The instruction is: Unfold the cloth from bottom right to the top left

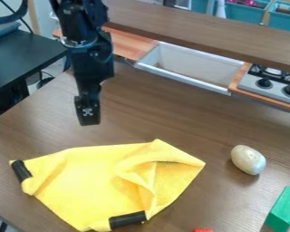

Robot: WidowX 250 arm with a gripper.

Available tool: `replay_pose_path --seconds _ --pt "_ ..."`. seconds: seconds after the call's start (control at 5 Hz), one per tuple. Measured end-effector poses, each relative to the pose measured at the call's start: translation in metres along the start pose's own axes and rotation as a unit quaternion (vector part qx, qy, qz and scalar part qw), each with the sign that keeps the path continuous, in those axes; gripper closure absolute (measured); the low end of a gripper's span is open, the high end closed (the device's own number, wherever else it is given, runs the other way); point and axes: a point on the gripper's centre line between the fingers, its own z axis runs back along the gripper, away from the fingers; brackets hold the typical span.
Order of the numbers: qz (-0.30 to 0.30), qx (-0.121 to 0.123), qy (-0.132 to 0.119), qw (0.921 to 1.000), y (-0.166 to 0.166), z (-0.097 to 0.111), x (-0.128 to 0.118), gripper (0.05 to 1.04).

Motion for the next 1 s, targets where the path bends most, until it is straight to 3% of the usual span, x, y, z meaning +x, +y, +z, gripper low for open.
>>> replay_pose_path --seconds 0.2,0.4,0.6,0.8,1.0 --pt "0.004 -0.01 0.006 0.9999 -0.003 -0.007 -0.002 0.083" --pt "-0.03 -0.012 0.023 0.9992 -0.03 -0.02 0.011 0.083" --pt "-0.046 0.012 0.031 0.9984 -0.048 -0.026 0.019 0.083" --pt "-0.058 0.048 0.019 0.997 -0.071 -0.031 0.029 0.083" --pt "-0.038 0.089 -0.014 0.9952 -0.093 -0.036 0.035 0.083"
